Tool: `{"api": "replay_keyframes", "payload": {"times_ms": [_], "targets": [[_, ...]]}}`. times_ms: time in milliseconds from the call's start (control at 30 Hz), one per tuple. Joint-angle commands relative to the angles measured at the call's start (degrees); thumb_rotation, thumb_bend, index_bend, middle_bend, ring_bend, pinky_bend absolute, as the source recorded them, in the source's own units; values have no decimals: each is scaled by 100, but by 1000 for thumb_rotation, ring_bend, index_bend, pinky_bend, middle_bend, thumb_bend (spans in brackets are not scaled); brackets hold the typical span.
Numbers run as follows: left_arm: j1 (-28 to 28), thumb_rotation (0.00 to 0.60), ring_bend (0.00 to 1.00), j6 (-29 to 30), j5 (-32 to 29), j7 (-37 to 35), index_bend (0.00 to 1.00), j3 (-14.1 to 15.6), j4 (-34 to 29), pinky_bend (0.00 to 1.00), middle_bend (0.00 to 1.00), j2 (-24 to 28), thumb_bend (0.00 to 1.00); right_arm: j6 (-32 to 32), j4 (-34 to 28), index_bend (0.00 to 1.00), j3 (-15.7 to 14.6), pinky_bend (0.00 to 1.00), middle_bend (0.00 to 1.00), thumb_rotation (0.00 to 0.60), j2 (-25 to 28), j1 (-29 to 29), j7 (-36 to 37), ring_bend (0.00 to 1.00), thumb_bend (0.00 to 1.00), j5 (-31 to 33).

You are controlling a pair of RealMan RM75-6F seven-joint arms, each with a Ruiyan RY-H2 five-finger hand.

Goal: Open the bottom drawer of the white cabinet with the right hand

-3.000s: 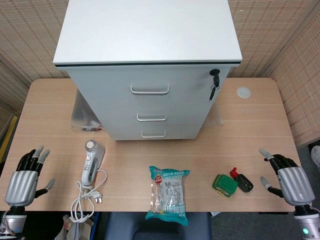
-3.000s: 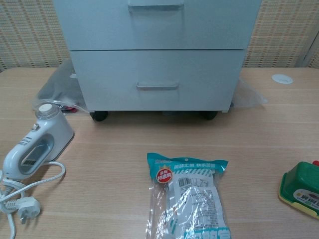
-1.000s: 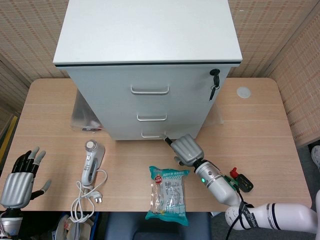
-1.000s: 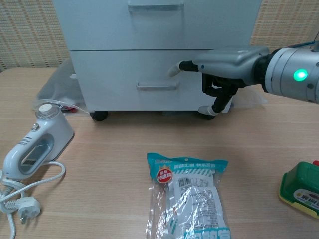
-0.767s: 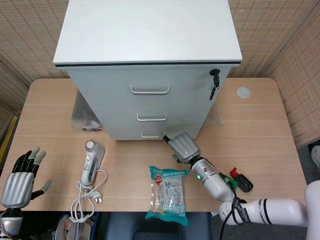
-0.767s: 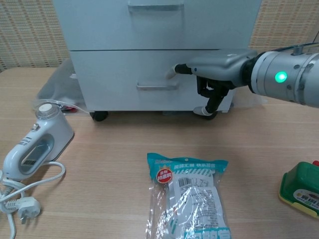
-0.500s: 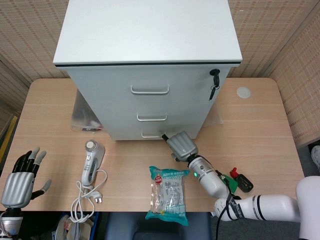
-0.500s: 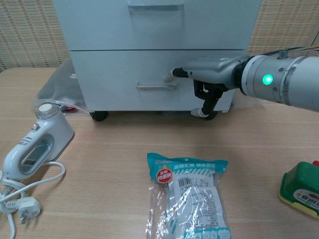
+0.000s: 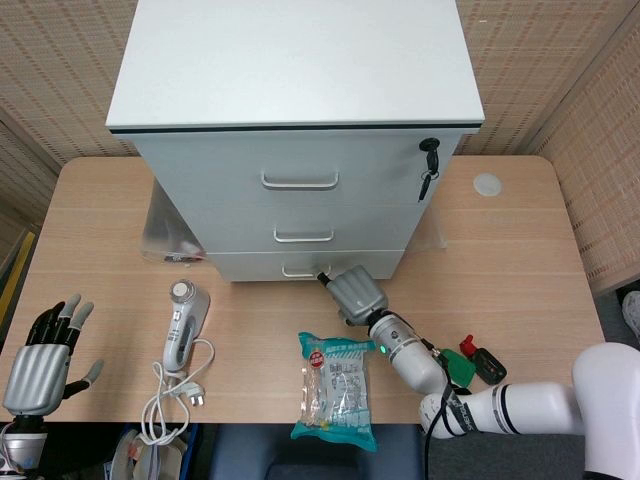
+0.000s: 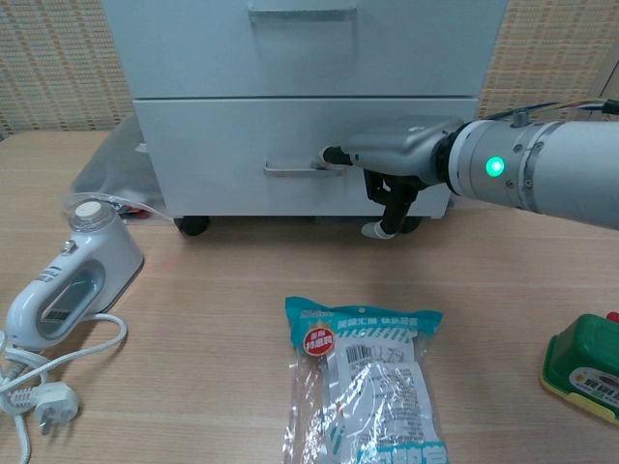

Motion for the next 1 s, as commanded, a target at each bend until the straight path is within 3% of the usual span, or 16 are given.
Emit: {"api": "replay_keyframes", "payload": {"times_ms": [33,533,1000], "targets": [[6,600,0,5,-5,-5,89,1,7,96,0,-1,249,46,-59,78,-82,806,904,600,8,14,11,1000,294,-62],[-25,600,0,-68,-25,-90,90,8,148,96,0,-86,249,651,-946,78,-608,806,904,600,207,-36,-358,1000,294,-465],[-20,600,0,-58,2,-63,90,28,148,96,0,-89,249,994,-1438,78,-898,806,904,600,251,-119,-632,1000,294,-731]]}}
